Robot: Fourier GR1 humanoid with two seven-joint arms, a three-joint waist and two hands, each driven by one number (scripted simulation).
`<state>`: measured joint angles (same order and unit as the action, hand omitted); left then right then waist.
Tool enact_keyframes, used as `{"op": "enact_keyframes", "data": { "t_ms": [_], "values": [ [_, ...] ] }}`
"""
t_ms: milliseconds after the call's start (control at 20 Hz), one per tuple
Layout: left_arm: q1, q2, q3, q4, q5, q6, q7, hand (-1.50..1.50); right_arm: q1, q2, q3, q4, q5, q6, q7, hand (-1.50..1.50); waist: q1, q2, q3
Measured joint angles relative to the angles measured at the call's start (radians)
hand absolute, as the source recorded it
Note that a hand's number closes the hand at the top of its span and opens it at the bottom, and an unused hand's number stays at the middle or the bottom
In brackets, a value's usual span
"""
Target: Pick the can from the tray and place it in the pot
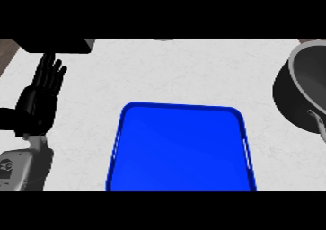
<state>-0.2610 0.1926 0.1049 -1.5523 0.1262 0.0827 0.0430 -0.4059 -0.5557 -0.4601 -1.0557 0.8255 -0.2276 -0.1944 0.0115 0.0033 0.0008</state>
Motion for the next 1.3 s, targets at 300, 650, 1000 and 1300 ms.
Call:
{"op": "enact_keyframes", "data": {
  "t_ms": [300, 650, 1000, 1300],
  "values": [
    [-0.036, -0.009, 0.002, 0.030, 0.000, 0.000, -0.005, 0.00, -0.086, -0.029, -0.011, 0.261, -0.019, 0.047, -0.037, -1.50, 0.006, 0.004, 0.001],
    [-0.044, -0.013, 0.000, 0.046, -0.009, 0.002, -0.013, 0.00, -0.176, -0.069, -0.023, 0.499, -0.071, 0.134, -0.206, -1.50, 0.011, 0.002, -0.007],
    [-0.038, -0.002, 0.011, 0.024, 0.003, -0.007, 0.009, 0.00, -0.261, -0.056, -0.109, 0.577, -0.197, 0.161, -0.337, -1.50, 0.008, 0.001, -0.001],
    [-0.012, -0.002, 0.014, 0.000, 0.005, -0.009, 0.015, 0.00, -0.284, -0.082, -0.222, 0.604, -0.341, 0.231, -0.303, -1.50, -0.001, -0.001, 0.000]
  ]
}}
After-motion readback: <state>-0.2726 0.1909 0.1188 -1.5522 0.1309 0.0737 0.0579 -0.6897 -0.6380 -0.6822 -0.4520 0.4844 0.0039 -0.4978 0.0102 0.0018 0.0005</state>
